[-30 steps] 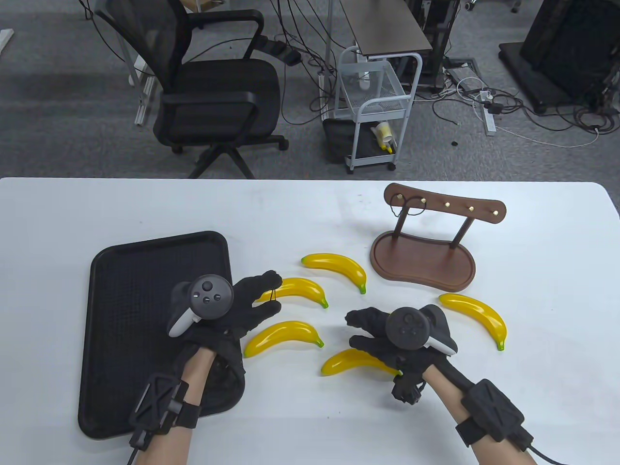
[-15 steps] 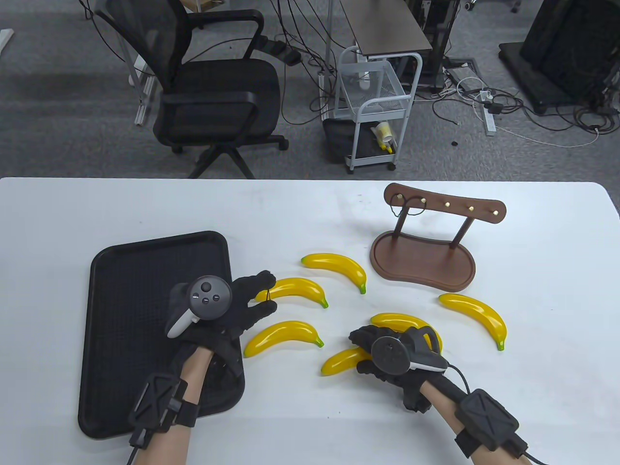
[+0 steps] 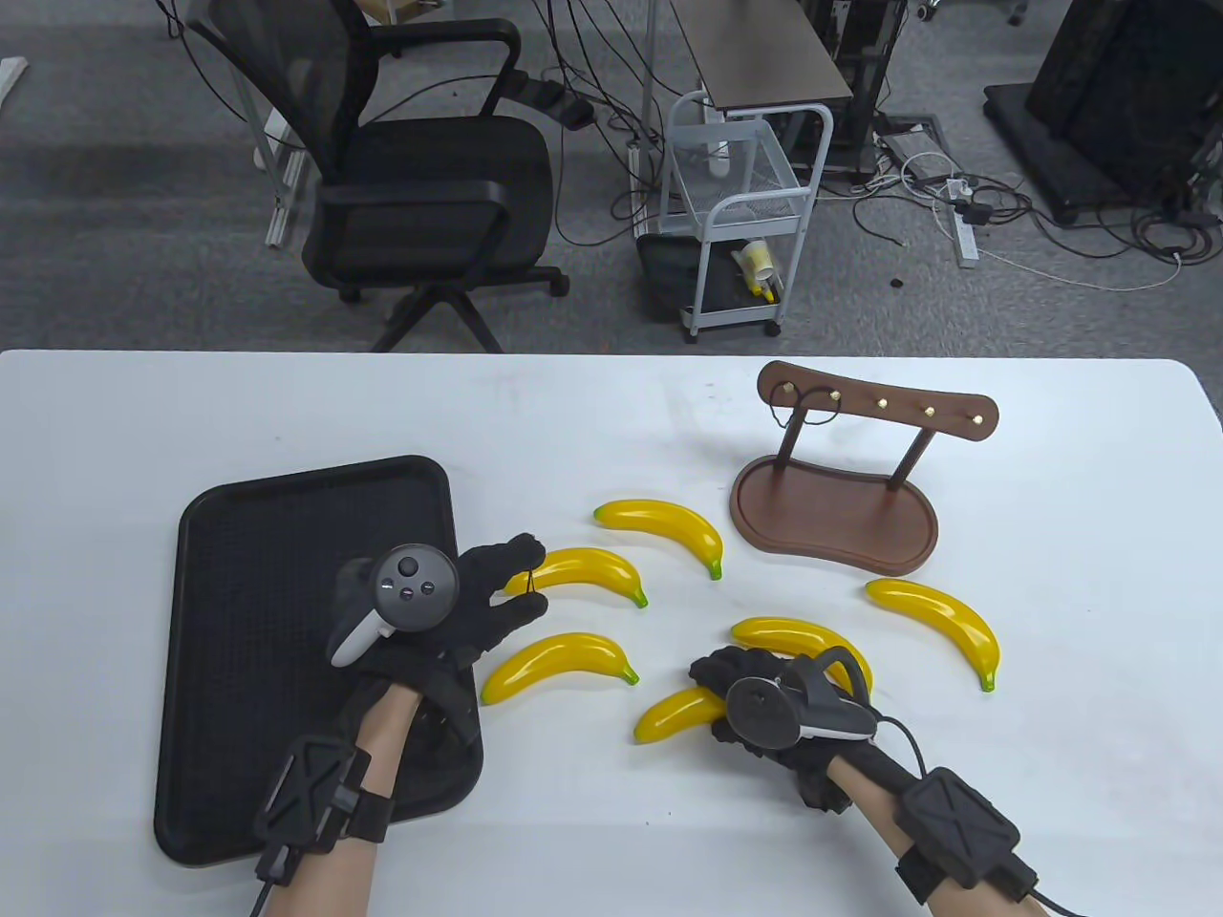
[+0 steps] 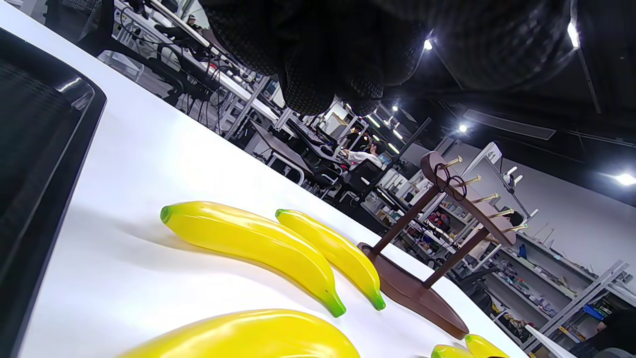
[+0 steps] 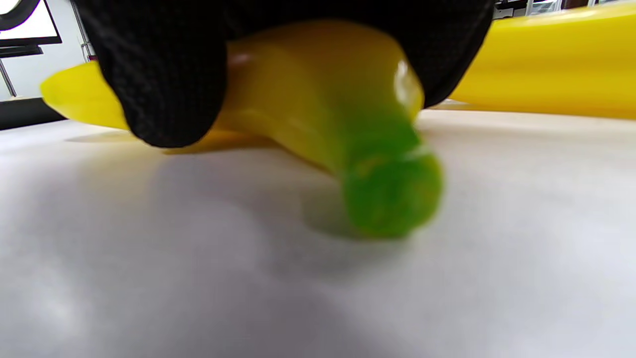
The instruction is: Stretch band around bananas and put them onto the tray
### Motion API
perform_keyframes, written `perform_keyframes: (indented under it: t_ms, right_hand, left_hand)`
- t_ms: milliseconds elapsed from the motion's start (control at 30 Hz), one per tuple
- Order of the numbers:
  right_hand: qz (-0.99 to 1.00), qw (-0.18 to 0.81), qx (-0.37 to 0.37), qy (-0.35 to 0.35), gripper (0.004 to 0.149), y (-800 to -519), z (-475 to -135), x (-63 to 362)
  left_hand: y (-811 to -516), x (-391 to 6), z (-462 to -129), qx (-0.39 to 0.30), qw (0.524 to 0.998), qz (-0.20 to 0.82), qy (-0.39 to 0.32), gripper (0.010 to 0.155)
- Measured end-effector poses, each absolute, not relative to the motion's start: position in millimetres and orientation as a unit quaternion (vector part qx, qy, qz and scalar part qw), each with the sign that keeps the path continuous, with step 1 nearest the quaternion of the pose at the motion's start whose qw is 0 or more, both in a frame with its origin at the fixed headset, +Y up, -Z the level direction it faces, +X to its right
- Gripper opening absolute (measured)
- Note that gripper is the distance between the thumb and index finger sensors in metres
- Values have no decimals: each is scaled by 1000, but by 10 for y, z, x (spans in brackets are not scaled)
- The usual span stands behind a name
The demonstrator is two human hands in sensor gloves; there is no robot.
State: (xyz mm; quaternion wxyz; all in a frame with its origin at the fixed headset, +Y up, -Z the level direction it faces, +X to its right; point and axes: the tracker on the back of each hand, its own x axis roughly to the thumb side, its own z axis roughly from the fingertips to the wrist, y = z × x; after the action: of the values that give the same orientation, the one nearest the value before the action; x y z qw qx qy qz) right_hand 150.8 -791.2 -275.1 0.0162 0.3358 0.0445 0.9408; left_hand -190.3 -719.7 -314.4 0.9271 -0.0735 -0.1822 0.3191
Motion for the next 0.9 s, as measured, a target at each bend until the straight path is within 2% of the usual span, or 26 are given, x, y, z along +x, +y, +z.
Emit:
perform_keyframes:
  t_ms: [300, 500, 900]
  right_hand:
    - [941, 32, 336, 34, 68, -7860, -2784, 1515]
    - [945, 65, 320, 19, 68, -7722, -2849, 1604]
    - [962, 102, 253, -26, 68, -7441, -3016, 1992]
  left_hand:
    - [-7200, -1886, -3143, -75, 926, 319, -188, 67]
    - [-7194, -1884, -3145, -74, 924, 323, -189, 66]
    - [-7197, -1870, -3142, -74, 924, 321, -191, 67]
